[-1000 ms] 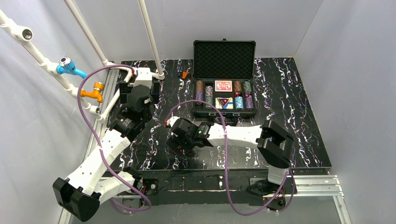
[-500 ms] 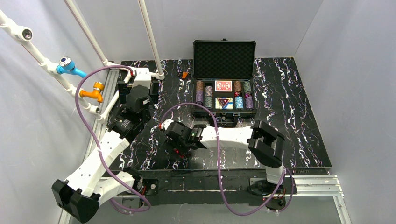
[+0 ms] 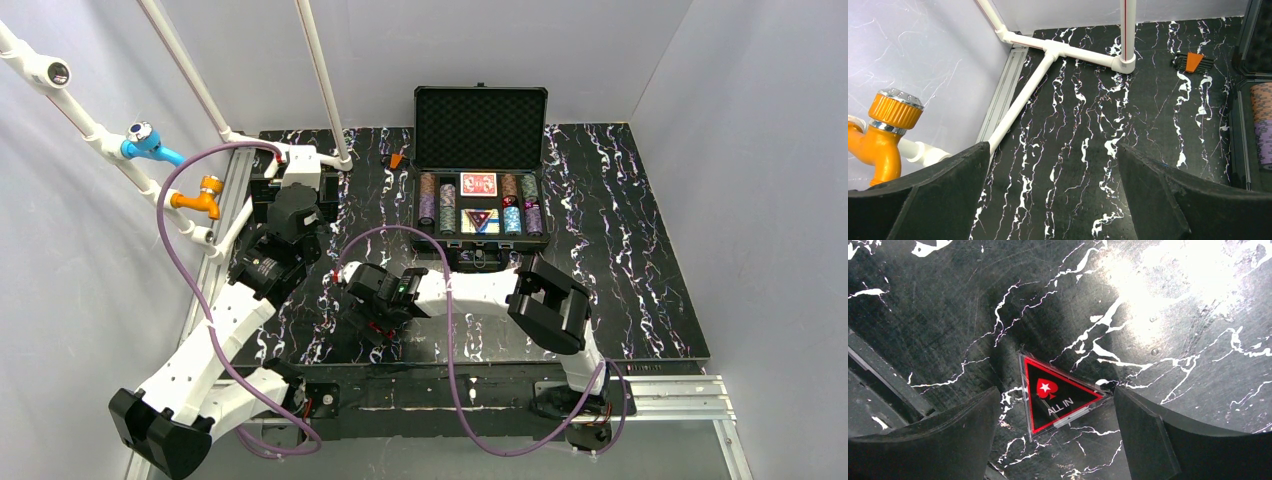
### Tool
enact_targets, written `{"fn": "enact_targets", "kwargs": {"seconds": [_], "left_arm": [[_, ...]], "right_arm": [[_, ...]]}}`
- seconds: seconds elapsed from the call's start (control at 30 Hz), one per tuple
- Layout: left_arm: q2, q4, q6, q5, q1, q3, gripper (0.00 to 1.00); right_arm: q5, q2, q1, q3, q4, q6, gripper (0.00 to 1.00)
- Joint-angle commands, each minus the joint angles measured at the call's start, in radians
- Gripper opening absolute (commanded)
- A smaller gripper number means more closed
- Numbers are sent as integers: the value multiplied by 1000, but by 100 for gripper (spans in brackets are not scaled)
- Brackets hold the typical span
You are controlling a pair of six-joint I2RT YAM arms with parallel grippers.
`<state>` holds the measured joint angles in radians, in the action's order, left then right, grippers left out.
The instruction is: Pack up texas hold em set
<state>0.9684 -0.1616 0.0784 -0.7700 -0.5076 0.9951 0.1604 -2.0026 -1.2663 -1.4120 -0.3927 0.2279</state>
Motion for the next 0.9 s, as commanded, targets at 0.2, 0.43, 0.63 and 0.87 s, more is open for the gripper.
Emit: {"fn": "enact_targets", "kwargs": {"seconds": [0.2,0.43,0.63,0.87], "left_arm": [[-28,17,3,-29,4,14,98],[-25,16,4,-28,4,16,98],[-25,14,3,-26,4,14,98],[-24,14,3,-25,4,16,98]], "right_arm": [[-1,-15,-5,-44,-15,-22,87],[5,-13,-16,-39,-33,-15,84],[24,-25,-26,-44,-42,-15,83],[59,-28,-33,-49,-44,-16,76]]}}
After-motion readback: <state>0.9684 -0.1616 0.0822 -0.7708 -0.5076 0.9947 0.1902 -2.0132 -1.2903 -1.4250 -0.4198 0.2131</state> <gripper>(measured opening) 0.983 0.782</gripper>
